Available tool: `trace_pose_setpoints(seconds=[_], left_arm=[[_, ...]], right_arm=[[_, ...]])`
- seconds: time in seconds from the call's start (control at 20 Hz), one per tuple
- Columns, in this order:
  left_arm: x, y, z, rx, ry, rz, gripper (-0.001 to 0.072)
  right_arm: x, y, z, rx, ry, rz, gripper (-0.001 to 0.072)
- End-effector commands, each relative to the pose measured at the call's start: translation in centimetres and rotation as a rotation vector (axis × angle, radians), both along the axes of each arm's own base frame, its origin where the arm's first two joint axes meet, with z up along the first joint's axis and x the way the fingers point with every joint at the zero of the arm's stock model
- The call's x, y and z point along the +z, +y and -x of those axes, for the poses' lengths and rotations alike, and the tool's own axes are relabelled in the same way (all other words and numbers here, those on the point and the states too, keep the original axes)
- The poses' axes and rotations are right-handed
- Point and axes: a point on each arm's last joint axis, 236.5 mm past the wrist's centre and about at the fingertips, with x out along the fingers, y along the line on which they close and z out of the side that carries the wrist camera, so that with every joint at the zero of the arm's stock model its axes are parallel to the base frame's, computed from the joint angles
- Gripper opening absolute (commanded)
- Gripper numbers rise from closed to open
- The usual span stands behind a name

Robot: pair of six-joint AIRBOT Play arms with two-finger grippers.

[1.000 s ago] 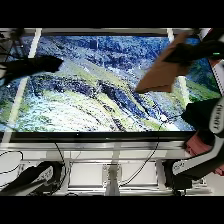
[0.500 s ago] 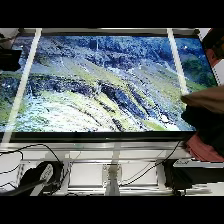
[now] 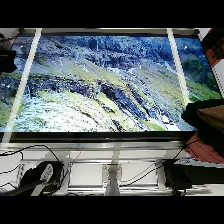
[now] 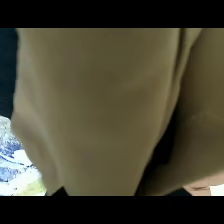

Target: Fold the clothes and pants, and hang the long-sleeved shirts on hangers.

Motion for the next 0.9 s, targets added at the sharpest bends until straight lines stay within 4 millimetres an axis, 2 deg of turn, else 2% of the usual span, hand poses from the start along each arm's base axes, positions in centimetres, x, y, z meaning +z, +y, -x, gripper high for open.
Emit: trace_pose_setpoints(seconds=[0.0, 0.1, 0.6, 0.65, 0.7, 0.8, 0.85], left_arm=[[0.1, 0.0, 0.0, 0.001, -0.002, 0.001, 0.0087], [0.1, 0.0, 0.0, 0.001, -0.002, 0.001, 0.0087], [0.1, 0.0, 0.0, 0.001, -0.002, 0.001, 0.0087], [0.1, 0.0, 0.0, 0.001, -0.002, 0.001, 0.0087], [0.1, 0.0, 0.0, 0.001, -0.002, 0.001, 0.0087], [0.0, 0.0, 0.0, 0.001, -0.002, 0.001, 0.0087], [0.0, 0.0, 0.0, 0.001, -0.002, 0.001, 0.0087]], right_arm=[[-1.1, 0.5, 0.5, -0.005, 0.005, -0.043, 0.0085], [-1.1, 0.3, 0.9, -0.001, 0.021, -0.034, 0.0705], [-1.0, 0.5, 0.5, 0.005, 0.006, -0.041, 0.0684], [-0.9, 1.1, -0.8, 0.026, -0.048, -0.065, 0.0650], [-0.2, 2.6, -3.7, 0.079, -0.175, -0.118, 0.0534], [2.7, 7.2, -10.4, 0.250, -0.437, -0.234, 0.0449], [3.7, 9.7, -12.9, 0.353, -0.498, -0.267, 0.0363]])
